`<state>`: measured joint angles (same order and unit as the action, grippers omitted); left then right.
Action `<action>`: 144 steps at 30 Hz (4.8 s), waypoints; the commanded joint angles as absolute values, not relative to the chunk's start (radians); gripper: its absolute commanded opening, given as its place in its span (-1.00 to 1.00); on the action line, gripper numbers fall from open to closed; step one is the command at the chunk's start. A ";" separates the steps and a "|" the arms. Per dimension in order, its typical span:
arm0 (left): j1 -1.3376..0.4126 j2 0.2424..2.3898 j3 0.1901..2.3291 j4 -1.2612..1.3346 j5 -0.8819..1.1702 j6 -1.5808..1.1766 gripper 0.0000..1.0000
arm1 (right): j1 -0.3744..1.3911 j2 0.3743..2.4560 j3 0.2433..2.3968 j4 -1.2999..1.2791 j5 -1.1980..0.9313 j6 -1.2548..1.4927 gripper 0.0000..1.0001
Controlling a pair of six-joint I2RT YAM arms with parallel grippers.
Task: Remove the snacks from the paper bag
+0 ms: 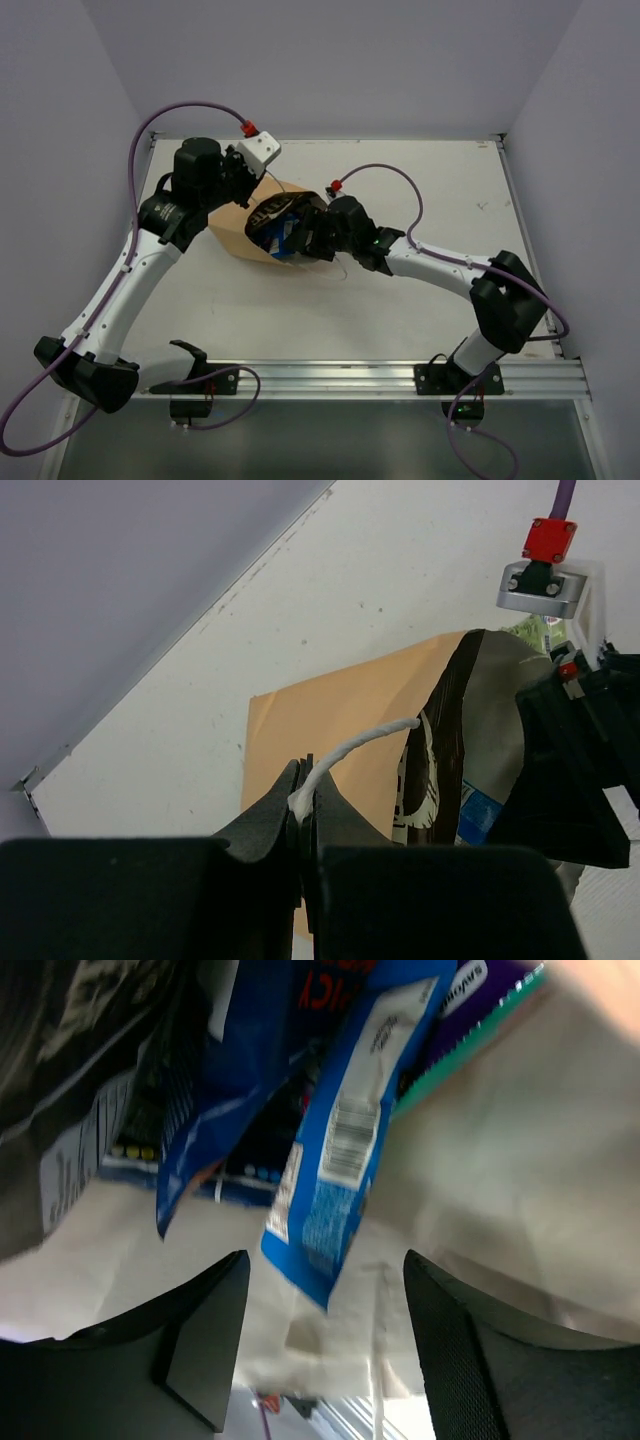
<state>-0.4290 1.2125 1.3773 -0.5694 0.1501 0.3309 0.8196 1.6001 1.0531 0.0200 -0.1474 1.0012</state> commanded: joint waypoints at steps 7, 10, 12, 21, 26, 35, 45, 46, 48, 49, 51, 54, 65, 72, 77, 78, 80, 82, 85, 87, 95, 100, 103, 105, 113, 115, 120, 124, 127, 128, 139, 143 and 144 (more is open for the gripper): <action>-0.434 1.210 1.419 -0.495 0.144 0.302 -1.00 | 0.836 1.700 1.118 0.179 -0.132 1.109 -0.10; -0.434 1.203 1.410 -0.495 0.133 0.310 -1.00 | 0.836 1.654 1.100 0.176 -0.121 1.089 -0.84; -0.434 1.193 1.395 -0.486 0.114 0.316 -1.00 | 0.833 1.574 1.079 0.152 -0.115 1.072 -1.00; -0.434 1.161 1.345 -0.465 0.078 0.362 -1.00 | 0.651 1.201 0.955 -0.096 -0.161 0.930 -1.00; -0.434 1.144 1.332 -0.472 0.083 0.383 -1.00 | 0.441 0.983 0.798 -0.155 -0.169 0.839 -1.00; -0.434 1.124 1.302 -0.483 0.130 0.397 -1.00 | 0.169 1.271 0.730 0.038 -0.267 0.744 -1.00; -0.434 1.157 1.341 -0.477 0.130 0.321 -1.00 | 0.218 1.297 0.825 -0.064 -0.158 0.730 0.62; -0.434 1.158 1.345 -0.479 0.132 0.315 -1.00 | 0.239 1.242 0.833 -0.077 -0.143 0.732 0.64; -0.434 1.163 1.345 -0.479 0.133 0.304 -1.00 | 0.312 1.197 0.860 -0.093 -0.123 0.747 0.65; -0.434 1.163 1.345 -0.479 0.135 0.302 -1.00 | 0.343 1.180 0.874 -0.098 -0.112 0.771 0.66; -0.434 1.167 1.348 -0.479 0.132 0.298 -1.00 | 0.437 1.158 0.919 -0.092 -0.103 0.801 0.64; -0.434 1.173 1.358 -0.480 0.130 0.287 -1.00 | 0.541 1.181 0.968 -0.028 -0.135 0.879 0.60; -0.434 1.193 1.388 -0.476 0.130 0.247 -1.00 | 0.747 1.449 1.083 0.130 -0.146 1.051 0.33; -0.434 1.221 1.422 -0.472 0.139 0.178 -1.00 | 0.814 1.563 1.049 0.303 -0.120 1.103 0.27; -0.434 1.230 1.425 -0.471 0.173 0.158 -1.00 | 0.837 1.661 1.097 0.360 -0.114 1.147 0.26; -0.434 1.229 1.425 -0.471 0.175 0.156 -1.00 | 0.839 1.690 1.112 0.376 -0.110 1.153 0.25; -0.434 1.229 1.424 -0.472 0.178 0.152 -1.00 | 0.847 1.718 1.135 0.393 -0.095 1.170 0.24; -0.434 1.229 1.419 -0.472 0.181 0.149 -1.00 | 0.851 1.749 1.146 0.399 -0.083 1.187 0.21; -0.434 1.226 1.410 -0.472 0.184 0.147 -1.00 | 0.857 1.784 1.157 0.440 -0.067 1.210 0.15; -0.434 1.226 1.405 -0.471 0.183 0.149 -1.00 | 0.859 1.801 1.175 0.446 -0.080 1.221 0.11; -0.434 1.223 1.393 -0.471 0.109 0.169 -1.00 | 0.864 1.737 1.122 0.402 -0.100 1.209 -1.00; -0.434 1.226 1.387 -0.462 0.055 0.190 -1.00 | 0.836 1.571 1.040 0.322 -0.176 1.178 -1.00; -0.434 1.226 1.379 -0.459 0.035 0.196 -1.00 | 0.808 1.445 1.009 0.220 -0.213 1.109 -1.00; -0.434 1.224 1.367 -0.454 0.020 0.196 -1.00 | 0.785 1.375 1.009 0.129 -0.250 1.054 -1.00; -0.433 1.227 1.356 -0.451 0.006 0.209 -1.00 | 0.538 1.099 0.982 -0.148 -0.396 0.904 -1.00; -0.433 1.227 1.356 -0.453 0.005 0.213 -1.00 | 0.436 1.039 1.014 -0.207 -0.439 0.835 -1.00; -0.433 1.226 1.353 -0.460 0.005 0.222 -1.00 | 0.229 1.038 1.101 -0.288 -0.523 0.762 -1.00; -0.433 1.226 1.350 -0.466 0.005 0.219 -1.00 | 0.118 1.138 1.167 -0.262 -0.589 0.759 -1.00; -0.433 1.223 1.348 -0.469 0.034 0.219 -1.00 | 0.103 1.251 1.215 -0.183 -0.592 0.744 -1.00; -0.433 1.223 1.347 -0.468 0.043 0.221 -1.00 | 0.101 1.288 1.232 -0.122 -0.597 0.738 -1.00; -0.433 1.200 1.333 -0.517 0.155 0.288 -1.00 | 0.101 1.637 1.053 0.259 -0.503 0.744 -0.39; -0.433 1.167 1.306 -0.538 0.167 0.319 -1.00 | 0.110 1.547 0.921 0.181 -0.460 0.680 0.31; -0.433 1.160 1.299 -0.546 0.166 0.322 -1.00 | 0.123 1.514 0.914 0.154 -0.450 0.663 0.36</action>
